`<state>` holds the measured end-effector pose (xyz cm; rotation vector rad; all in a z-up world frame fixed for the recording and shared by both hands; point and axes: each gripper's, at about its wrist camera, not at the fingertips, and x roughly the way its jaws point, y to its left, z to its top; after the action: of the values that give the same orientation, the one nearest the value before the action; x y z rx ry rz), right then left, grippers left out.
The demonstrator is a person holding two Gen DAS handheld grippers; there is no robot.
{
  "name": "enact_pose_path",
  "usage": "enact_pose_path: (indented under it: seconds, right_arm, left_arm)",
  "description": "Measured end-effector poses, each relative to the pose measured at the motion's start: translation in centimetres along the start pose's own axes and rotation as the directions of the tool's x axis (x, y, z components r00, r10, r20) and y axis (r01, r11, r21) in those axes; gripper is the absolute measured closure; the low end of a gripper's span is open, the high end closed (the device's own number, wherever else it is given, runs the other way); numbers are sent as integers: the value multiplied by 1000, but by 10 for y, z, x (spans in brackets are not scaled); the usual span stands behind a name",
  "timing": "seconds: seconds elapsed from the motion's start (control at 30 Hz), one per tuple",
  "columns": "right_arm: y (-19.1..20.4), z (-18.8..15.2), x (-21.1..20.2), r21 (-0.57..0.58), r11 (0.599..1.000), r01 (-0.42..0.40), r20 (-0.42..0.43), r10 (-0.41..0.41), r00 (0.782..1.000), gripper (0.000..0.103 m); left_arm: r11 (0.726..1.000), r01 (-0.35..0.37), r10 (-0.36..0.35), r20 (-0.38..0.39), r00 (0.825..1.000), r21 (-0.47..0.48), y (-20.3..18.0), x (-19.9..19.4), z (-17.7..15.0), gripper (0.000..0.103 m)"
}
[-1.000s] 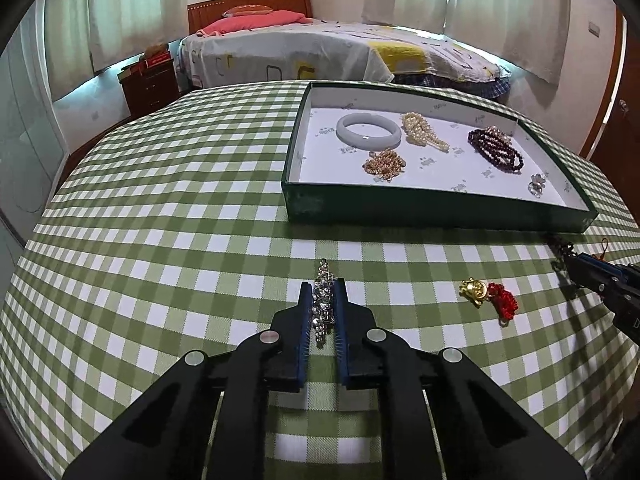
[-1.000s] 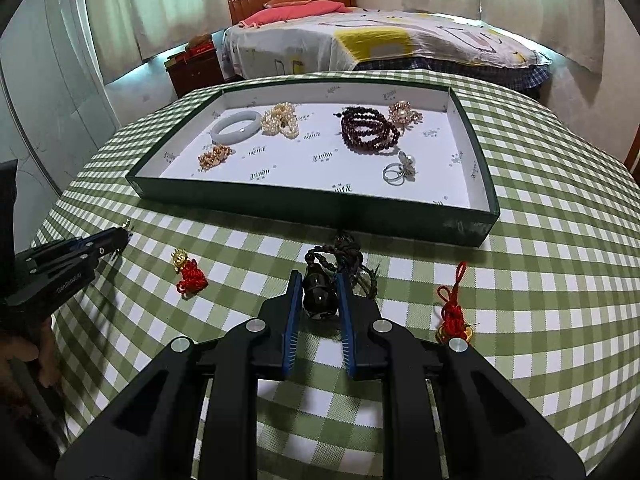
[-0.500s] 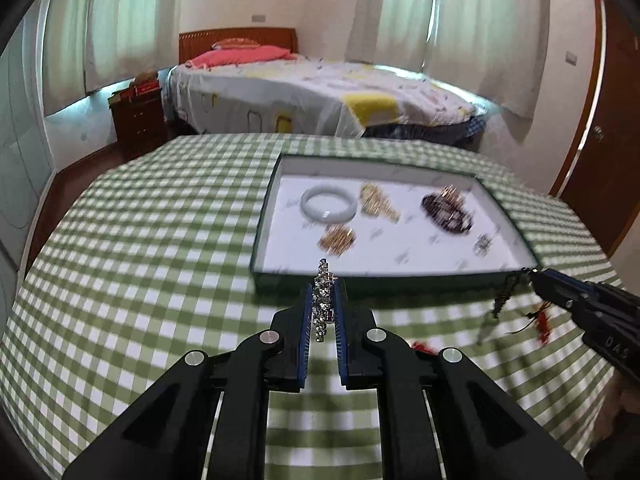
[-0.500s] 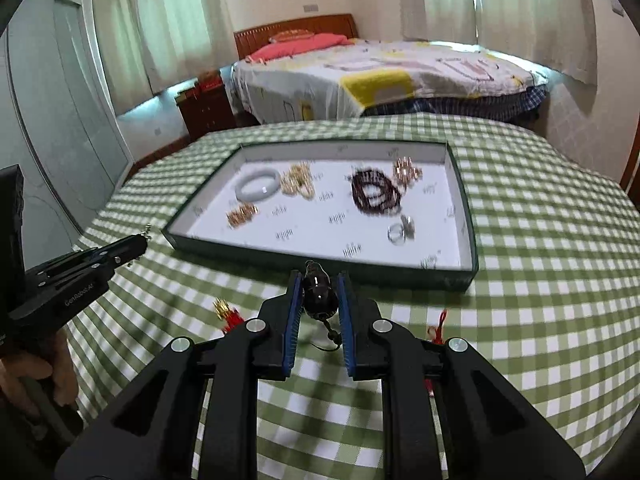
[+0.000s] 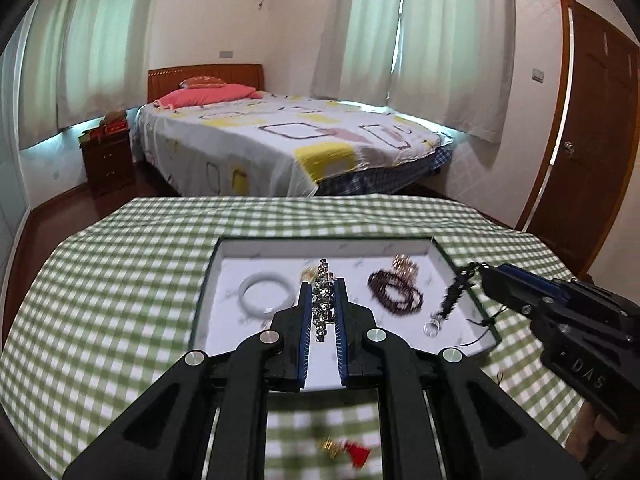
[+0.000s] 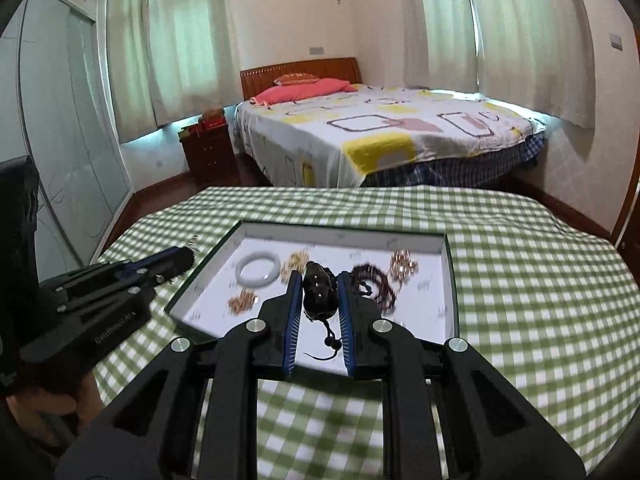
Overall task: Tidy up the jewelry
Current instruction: 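Carry the brooch and black pendant over the tray with both grippers, then open the left gripper in the tray while the right releases the black pendant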
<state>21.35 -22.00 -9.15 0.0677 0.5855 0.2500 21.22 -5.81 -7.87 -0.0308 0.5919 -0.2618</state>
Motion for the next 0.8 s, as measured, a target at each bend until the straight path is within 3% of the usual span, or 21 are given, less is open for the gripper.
enact_pose_path:
  seconds: [0.13,0.47,0.8]
  right_arm:
    - [-7,-1,23,12,1000,10,-23,-9,1000,85]
    - [-21,-42,93,28,999,31,-198,-25,980,85]
    - [-24,-56,115,29,999,32,-267,-23,964,84]
  left_arm:
    - [1000,-6,6,-9,1000,10,-4,23,1,91]
    - [999,-33,36,-155,987,21,-1,88,-32,91]
    - [999,-30,37,-233,972,33,-3,114,-43,89]
